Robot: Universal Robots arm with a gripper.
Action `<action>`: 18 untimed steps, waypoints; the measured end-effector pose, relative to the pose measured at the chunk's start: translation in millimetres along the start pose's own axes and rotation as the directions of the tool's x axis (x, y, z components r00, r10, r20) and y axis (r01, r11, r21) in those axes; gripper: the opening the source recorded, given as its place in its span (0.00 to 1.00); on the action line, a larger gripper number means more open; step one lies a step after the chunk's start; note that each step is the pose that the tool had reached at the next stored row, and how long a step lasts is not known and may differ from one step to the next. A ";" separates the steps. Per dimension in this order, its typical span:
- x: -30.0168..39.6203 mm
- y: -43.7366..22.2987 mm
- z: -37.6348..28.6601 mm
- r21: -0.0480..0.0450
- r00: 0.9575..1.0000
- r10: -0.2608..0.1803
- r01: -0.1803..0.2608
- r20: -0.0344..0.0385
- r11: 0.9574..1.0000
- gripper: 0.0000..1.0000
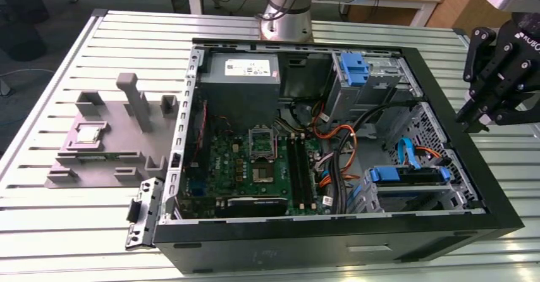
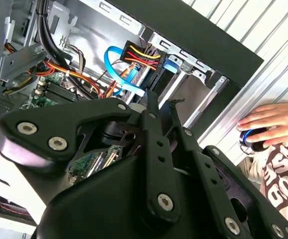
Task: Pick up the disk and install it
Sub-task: 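Insert the second disk wire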
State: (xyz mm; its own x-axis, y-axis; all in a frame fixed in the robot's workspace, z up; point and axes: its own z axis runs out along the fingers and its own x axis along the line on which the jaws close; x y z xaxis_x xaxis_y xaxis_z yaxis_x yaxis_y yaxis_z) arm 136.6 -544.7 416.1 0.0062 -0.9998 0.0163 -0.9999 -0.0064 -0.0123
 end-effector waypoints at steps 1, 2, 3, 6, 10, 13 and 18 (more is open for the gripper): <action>0.0 0.0 0.0 0.000 1.000 0.000 0.000 0.000 1.000 0.24; 0.0 0.0 0.0 0.000 1.000 0.000 0.000 0.000 1.000 0.24; 0.0 -0.1 0.0 -0.001 1.000 0.000 0.000 0.000 1.000 0.24; -0.1 -0.1 2.4 -0.002 1.000 0.000 0.000 0.000 1.000 0.24; -0.2 -0.6 6.6 -0.008 1.000 0.000 0.000 -0.005 1.000 0.24; -0.1 -0.7 6.9 -0.008 1.000 0.000 0.000 -0.005 1.000 0.24; -0.2 -5.2 9.2 -0.009 1.000 0.000 0.000 -0.005 1.000 0.24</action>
State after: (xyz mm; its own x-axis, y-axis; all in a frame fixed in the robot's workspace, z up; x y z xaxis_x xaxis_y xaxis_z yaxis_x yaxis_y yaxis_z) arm 142.0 -544.6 407.0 0.0065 -0.9998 0.0211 -1.0000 -0.0066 -0.0033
